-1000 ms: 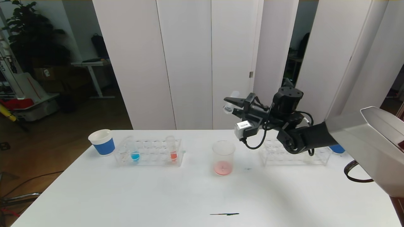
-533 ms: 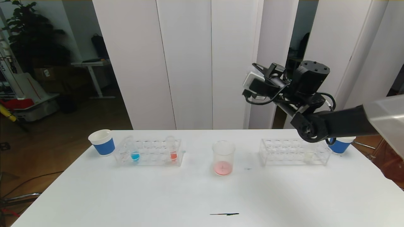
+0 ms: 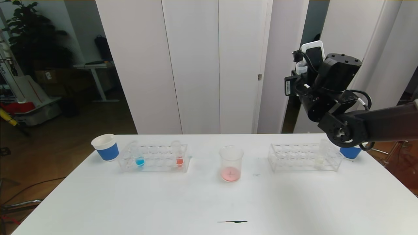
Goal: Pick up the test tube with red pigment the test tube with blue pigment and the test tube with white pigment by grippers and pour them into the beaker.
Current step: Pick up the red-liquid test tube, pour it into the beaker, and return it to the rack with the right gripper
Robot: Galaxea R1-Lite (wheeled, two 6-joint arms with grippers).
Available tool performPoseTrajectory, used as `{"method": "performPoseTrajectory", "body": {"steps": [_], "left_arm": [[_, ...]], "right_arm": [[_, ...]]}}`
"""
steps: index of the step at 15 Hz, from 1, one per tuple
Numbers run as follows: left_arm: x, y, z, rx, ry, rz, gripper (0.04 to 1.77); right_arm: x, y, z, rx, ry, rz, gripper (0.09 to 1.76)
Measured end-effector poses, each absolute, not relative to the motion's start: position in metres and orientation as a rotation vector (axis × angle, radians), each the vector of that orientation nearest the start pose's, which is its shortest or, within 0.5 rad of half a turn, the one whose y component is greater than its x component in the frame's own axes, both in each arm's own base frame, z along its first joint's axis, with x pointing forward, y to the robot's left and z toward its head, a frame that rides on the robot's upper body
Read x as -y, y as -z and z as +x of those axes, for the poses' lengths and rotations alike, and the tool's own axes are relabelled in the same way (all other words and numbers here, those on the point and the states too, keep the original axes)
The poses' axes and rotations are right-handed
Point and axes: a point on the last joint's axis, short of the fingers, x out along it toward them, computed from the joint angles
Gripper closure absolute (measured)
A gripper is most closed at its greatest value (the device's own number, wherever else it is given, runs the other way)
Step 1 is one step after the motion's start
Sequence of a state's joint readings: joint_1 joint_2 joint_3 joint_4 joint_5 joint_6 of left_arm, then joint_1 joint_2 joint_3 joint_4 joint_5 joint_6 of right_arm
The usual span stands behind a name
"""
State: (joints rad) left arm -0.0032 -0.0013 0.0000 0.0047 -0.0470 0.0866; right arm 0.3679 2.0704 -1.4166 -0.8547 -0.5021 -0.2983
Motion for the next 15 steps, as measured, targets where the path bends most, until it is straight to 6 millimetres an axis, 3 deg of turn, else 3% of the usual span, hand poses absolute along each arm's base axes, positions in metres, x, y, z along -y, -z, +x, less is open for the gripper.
{"method": "performPoseTrajectory", "body": {"steps": [4,8,12,15], "left_arm": [[0.001,-0.075,-0.023,-0.001,0.05,0.087,0.06],[0.001,-0.075,-0.023,-0.001,0.05,0.087,0.06],[0.001,-0.075,-0.023,-0.002,0.051,0.087,0.06],[0.001,-0.075,-0.023,-0.001,0.051,0.087,0.06]], "right_arm": [[-0.127,-0.218,0.379,0.008,0.18,0.023,1.27],[-0.098,-0.214,0.362,-0.044,0.236,0.066,1.27],[-0.034,-0.228,0.36,-0.003,0.408,0.054,1.27],[0.022,-0.244,0.361,0.133,0.553,0.06,1.27]]}}
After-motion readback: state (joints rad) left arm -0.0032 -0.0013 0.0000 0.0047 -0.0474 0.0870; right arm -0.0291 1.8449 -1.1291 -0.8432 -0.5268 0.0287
